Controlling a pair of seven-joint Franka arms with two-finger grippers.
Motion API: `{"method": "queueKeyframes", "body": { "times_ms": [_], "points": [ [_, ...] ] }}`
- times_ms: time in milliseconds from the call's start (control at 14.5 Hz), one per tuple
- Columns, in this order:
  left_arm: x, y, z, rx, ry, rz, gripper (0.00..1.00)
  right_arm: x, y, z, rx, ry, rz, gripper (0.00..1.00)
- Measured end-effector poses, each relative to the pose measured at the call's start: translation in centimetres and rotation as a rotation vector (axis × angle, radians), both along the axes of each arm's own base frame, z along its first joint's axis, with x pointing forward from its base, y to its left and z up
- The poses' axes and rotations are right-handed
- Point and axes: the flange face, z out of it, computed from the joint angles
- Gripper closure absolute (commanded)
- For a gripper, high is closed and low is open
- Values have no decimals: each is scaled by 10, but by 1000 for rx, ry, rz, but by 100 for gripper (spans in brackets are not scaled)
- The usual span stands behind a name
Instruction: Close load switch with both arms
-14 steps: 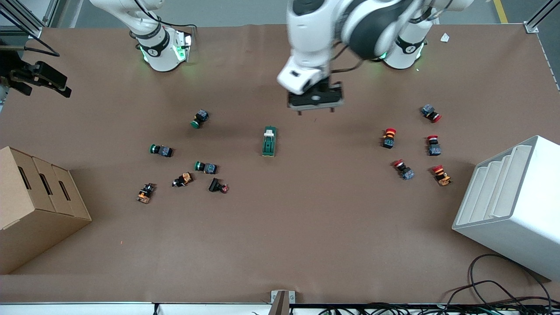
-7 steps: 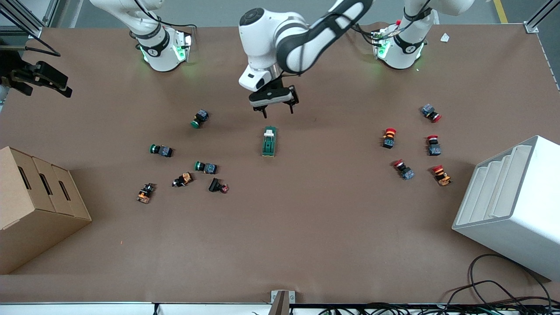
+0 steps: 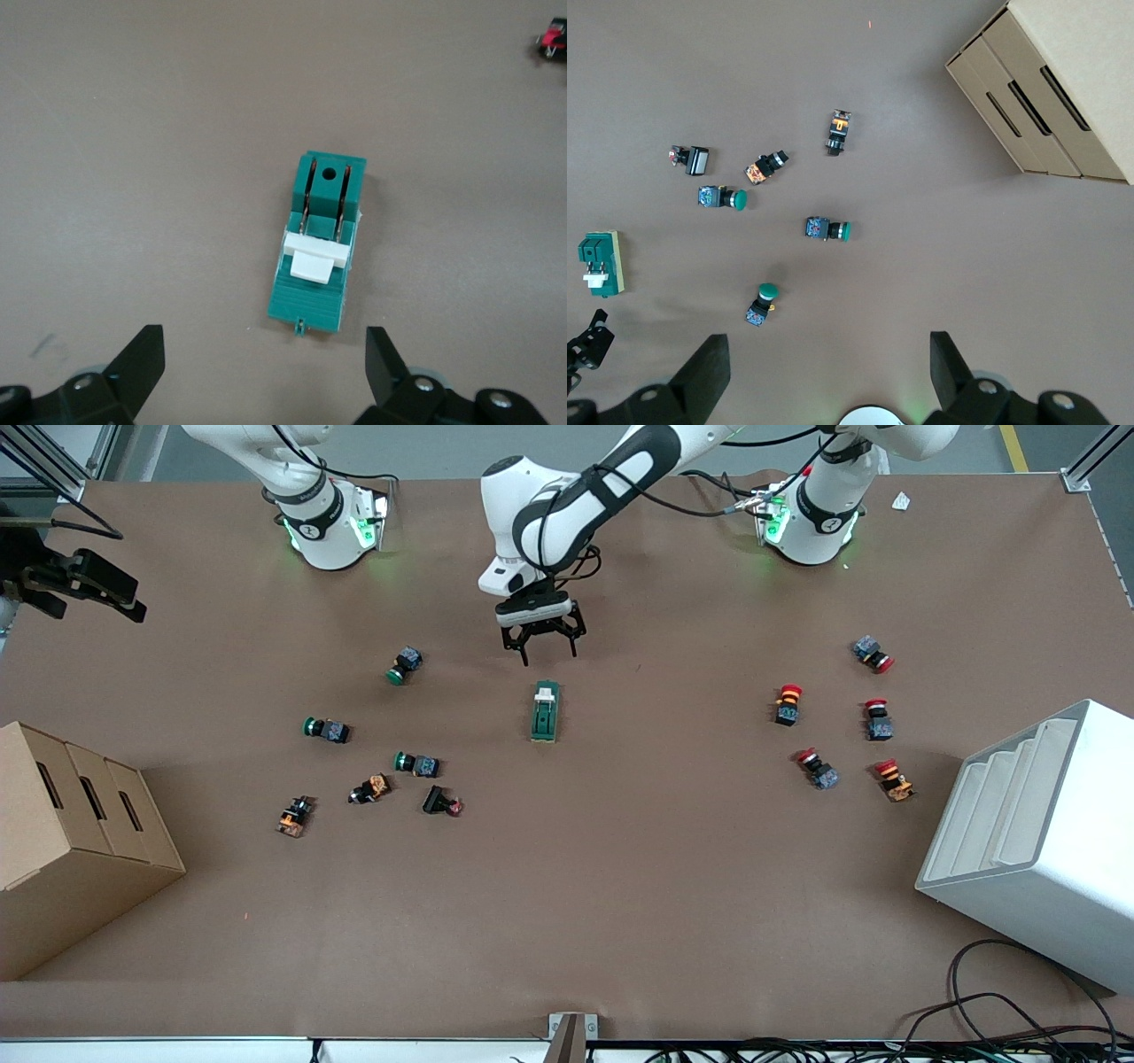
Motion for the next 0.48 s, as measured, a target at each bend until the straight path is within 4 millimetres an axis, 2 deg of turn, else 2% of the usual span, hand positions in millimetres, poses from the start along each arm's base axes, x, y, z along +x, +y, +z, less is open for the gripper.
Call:
{"method": "queueKeyframes", "body": {
  "times_ms": [346,484],
  "points": [
    [-22,5,-50,-85,-169,-19,0,0,2,0,0,-4,4,0],
    [-25,7,-62,-99,-208,-54,0,1,2,1,0,-7,4,0]
  ]
}}
